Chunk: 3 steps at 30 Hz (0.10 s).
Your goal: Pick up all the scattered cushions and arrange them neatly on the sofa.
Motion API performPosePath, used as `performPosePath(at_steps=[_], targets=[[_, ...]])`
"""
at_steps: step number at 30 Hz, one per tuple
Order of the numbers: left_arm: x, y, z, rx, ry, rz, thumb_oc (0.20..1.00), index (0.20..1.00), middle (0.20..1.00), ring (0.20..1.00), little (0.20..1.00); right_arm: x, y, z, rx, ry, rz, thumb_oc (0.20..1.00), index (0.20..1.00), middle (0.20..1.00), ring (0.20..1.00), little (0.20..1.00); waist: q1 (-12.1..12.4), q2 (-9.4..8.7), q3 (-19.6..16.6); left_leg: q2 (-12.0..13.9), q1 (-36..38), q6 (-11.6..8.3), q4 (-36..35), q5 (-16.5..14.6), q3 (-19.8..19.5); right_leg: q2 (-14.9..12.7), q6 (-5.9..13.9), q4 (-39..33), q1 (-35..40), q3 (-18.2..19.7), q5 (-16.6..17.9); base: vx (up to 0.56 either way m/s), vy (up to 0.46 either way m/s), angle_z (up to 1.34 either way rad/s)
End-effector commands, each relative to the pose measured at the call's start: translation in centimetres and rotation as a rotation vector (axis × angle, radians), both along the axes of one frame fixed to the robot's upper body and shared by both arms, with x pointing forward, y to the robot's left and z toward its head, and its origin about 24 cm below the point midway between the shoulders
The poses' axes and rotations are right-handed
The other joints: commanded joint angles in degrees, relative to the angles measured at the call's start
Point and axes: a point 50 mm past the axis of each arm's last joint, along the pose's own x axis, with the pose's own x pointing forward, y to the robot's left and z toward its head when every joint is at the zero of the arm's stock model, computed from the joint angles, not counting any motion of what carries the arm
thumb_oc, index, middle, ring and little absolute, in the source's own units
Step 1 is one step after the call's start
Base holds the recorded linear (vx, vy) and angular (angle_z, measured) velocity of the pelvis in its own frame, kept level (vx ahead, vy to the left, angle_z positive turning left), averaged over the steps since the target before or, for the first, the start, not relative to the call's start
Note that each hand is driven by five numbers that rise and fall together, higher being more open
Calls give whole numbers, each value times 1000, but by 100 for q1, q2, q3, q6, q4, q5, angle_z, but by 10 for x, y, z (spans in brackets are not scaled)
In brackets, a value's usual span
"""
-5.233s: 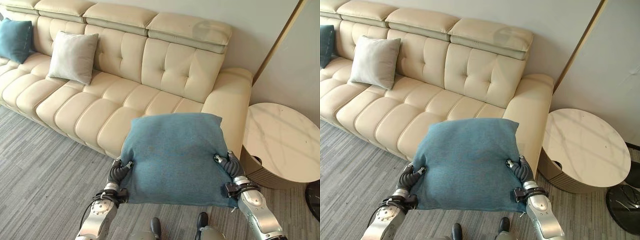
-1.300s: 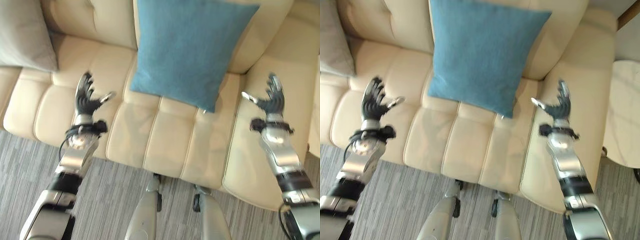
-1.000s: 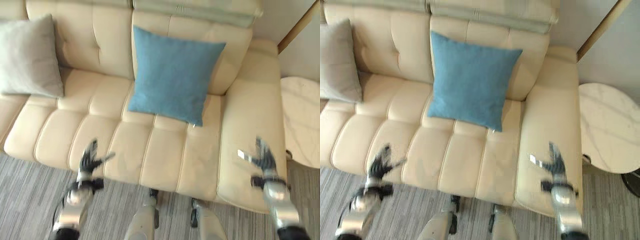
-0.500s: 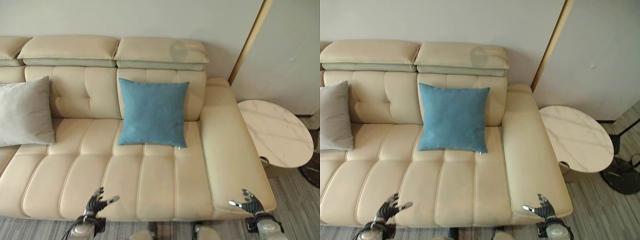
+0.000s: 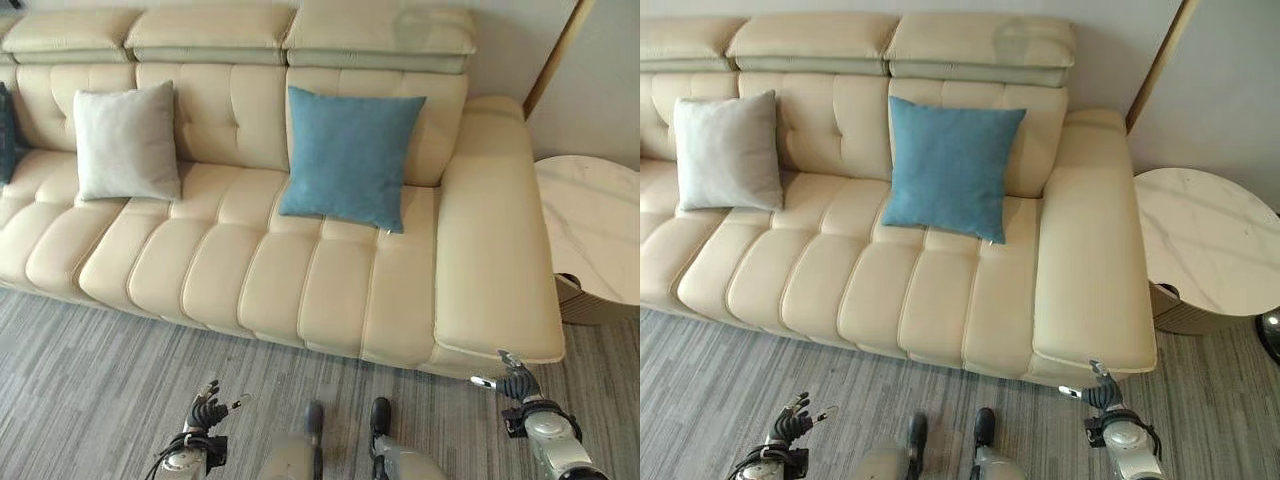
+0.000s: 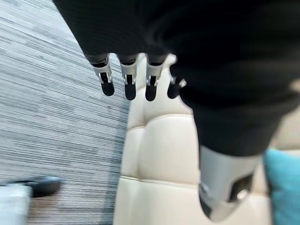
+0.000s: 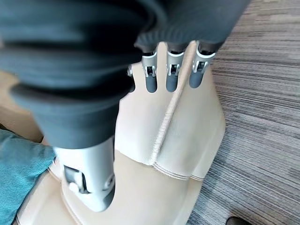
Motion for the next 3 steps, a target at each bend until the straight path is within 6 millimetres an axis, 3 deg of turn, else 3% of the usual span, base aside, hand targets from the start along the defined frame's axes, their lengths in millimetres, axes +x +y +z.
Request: performPosePath(at_steps=[1,3], targets=[[-1,18,9,101,-17,-53,1000,1000,1000,1000,1000,-1,3,-1,17,-33,-14,1000,1000,1000,1000,1000,1,-214,-396,-161,-673,322,-87,356,127,-90,995,63,370,-189,-584,9,37,-9],[-3,21,8,109,-4,-49,1000,1000,1000,1000,1000,-2,3,-3,21,-19,-17,1000,1000,1000,1000,1000,-12,-201,-463,-168,-526,321,-213,381,172,-99,1015,34,423,-181,-589,38,59,-20]])
